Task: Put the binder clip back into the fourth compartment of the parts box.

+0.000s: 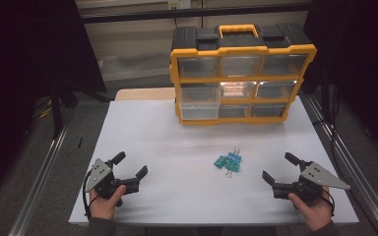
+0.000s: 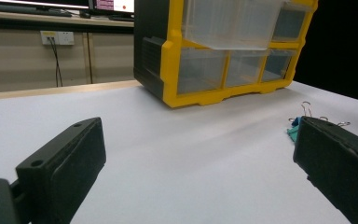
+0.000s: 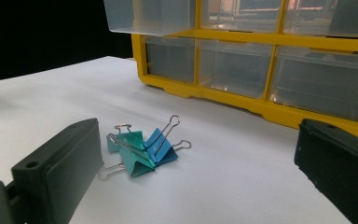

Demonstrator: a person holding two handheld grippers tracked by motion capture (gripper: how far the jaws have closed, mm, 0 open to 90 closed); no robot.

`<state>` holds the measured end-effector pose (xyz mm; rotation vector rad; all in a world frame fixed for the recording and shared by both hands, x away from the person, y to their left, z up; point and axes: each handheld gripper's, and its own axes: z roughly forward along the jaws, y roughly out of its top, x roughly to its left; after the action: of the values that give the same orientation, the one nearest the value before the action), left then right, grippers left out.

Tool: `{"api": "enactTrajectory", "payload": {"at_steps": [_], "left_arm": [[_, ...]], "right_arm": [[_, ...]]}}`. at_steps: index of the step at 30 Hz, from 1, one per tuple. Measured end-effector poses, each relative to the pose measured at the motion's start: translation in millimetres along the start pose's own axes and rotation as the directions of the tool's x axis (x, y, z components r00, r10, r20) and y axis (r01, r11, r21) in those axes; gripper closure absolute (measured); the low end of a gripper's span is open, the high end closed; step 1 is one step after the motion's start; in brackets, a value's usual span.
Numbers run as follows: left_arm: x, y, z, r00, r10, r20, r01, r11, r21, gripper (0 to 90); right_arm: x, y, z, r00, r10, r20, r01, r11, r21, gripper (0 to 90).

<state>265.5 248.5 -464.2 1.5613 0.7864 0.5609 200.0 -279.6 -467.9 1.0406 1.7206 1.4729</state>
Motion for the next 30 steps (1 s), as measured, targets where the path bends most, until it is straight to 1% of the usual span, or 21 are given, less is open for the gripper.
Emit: {"api": "enactTrajectory", "payload": {"at_steps": [1, 4, 5, 6, 7, 9, 10, 11, 12, 13, 15, 16, 18, 19, 20, 21, 22, 24, 25, 27, 30], "left_arm": [[-1.2, -0.3, 1.0, 0.9998, -0.014, -0.011, 0.014, 0.9999, -0.004, 2.3], [-1.4, -0.3, 1.3, 0.9999, -0.011, -0.009, 0.011, 0.9999, -0.002, 2.3], [-0.6, -0.2, 0.6, 1.0000, 0.006, -0.006, -0.006, 0.9999, 0.013, 2.3], [-2.2, -0.5, 2.3, 0.9999, -0.011, -0.004, 0.011, 0.9999, 0.002, 2.3], [-2.7, -0.5, 2.5, 0.9999, -0.008, -0.008, 0.008, 0.9999, 0.010, 2.3], [-4.1, -0.9, 3.9, 0.9999, -0.008, 0.009, 0.007, 0.9999, 0.013, 2.3], [-4.2, -1.0, 4.5, 1.0000, -0.008, -0.002, 0.008, 0.9998, 0.015, 2.3], [-4.4, -1.3, 5.8, 0.9998, -0.017, 0.011, 0.017, 0.9998, 0.012, 2.3], [-3.9, -1.3, 5.8, 0.9999, -0.006, 0.016, 0.006, 0.9997, 0.024, 2.2], [-5.1, -1.4, 7.3, 0.9998, -0.017, 0.014, 0.017, 0.9997, 0.018, 2.2], [-6.1, -1.7, 9.2, 0.9997, -0.019, 0.012, 0.019, 0.9996, 0.021, 2.2], [-7.6, -2.1, 10.9, 0.9998, -0.019, 0.011, 0.019, 0.9992, 0.034, 2.2], [-8.4, -1.8, 12.8, 0.9997, -0.020, 0.012, 0.020, 0.9994, 0.029, 2.2], [-8.7, -1.3, 13.7, 0.9999, -0.013, 0.009, 0.012, 0.9993, 0.035, 2.2], [-8.6, -0.8, 14.9, 0.9998, -0.004, 0.018, 0.003, 0.9990, 0.046, 2.1], [-9.1, -0.5, 16.7, 0.9997, 0.000, 0.023, -0.001, 0.9989, 0.046, 2.1], [-10.9, -0.4, 19.3, 0.9998, -0.008, 0.019, 0.007, 0.9987, 0.051, 2.0], [-13.5, 0.3, 24.1, 0.9993, -0.014, 0.036, 0.012, 0.9984, 0.056, 1.9], [-14.0, 1.2, 26.3, 0.9995, -0.012, 0.030, 0.010, 0.9983, 0.057, 1.9], [-16.2, 3.1, 30.8, 0.9993, -0.015, 0.035, 0.013, 0.9984, 0.055, 1.9], [-20.7, 6.0, 41.5, 0.9985, -0.018, 0.051, 0.015, 0.9977, 0.066, 1.9]], "right_arm": [[0.0, 0.0, -0.1, 1.0000, 0.000, -0.002, 0.000, 1.000, 0.000, 0.3], [0.4, 0.1, -0.2, 1.0000, 0.001, -0.002, -0.001, 1.000, 0.001, 0.3], [0.7, 0.1, -0.2, 1.0000, 0.001, -0.002, -0.001, 1.000, 0.002, 0.3], [0.9, 0.1, -0.1, 1.0000, -0.001, -0.005, 0.001, 1.000, 0.004, 0.4], [1.0, 0.2, -0.1, 1.0000, -0.003, -0.008, 0.003, 1.000, 0.005, 0.4], [0.9, 0.4, 0.0, 1.0000, -0.004, -0.009, 0.004, 1.000, 0.005, 0.4], [1.0, 0.3, 0.0, 1.0000, -0.001, -0.009, 0.001, 1.000, 0.007, 0.4], [0.9, 0.2, 0.0, 1.0000, 0.000, -0.009, 0.000, 1.000, 0.006, 0.4], [0.8, 0.1, 0.0, 1.0000, -0.001, -0.009, 0.001, 1.000, 0.007, 0.4], [0.7, 0.1, 0.0, 1.0000, -0.001, -0.009, 0.001, 1.000, 0.007, 0.4], [0.5, -0.1, 0.0, 0.9999, -0.002, -0.010, 0.002, 1.000, 0.005, 0.4], [0.8, 0.0, 0.2, 1.0000, 0.010, 0.000, -0.010, 1.000, 0.001, 0.4], [0.2, -0.1, -0.1, 1.0000, 0.003, -0.007, -0.003, 1.000, 0.002, 0.4], [0.1, -0.1, -0.1, 1.0000, 0.001, -0.010, -0.001, 1.000, 0.001, 0.4], [0.3, 0.0, 0.0, 1.0000, 0.001, -0.007, -0.001, 1.000, 0.000, 0.4], [0.1, 0.0, 0.1, 0.9999, -0.001, -0.012, 0.001, 1.000, -0.001, 0.4], [0.5, 0.0, 0.1, 0.9999, 0.002, -0.015, -0.002, 1.000, 0.003, 0.5], [0.2, 0.0, 0.3, 0.9999, 0.004, -0.014, -0.004, 1.000, 0.001, 0.5], [0.1, 0.0, 0.2, 0.9999, 0.004, -0.012, -0.004, 1.000, 0.001, 0.4], [-0.1, 0.1, 0.1, 0.9999, 0.003, -0.016, -0.003, 1.000, 0.000, 0.5], [-0.4, -0.3, 0.2, 0.9999, 0.003, -0.014, -0.003, 1.000, 0.000, 0.5]]}}
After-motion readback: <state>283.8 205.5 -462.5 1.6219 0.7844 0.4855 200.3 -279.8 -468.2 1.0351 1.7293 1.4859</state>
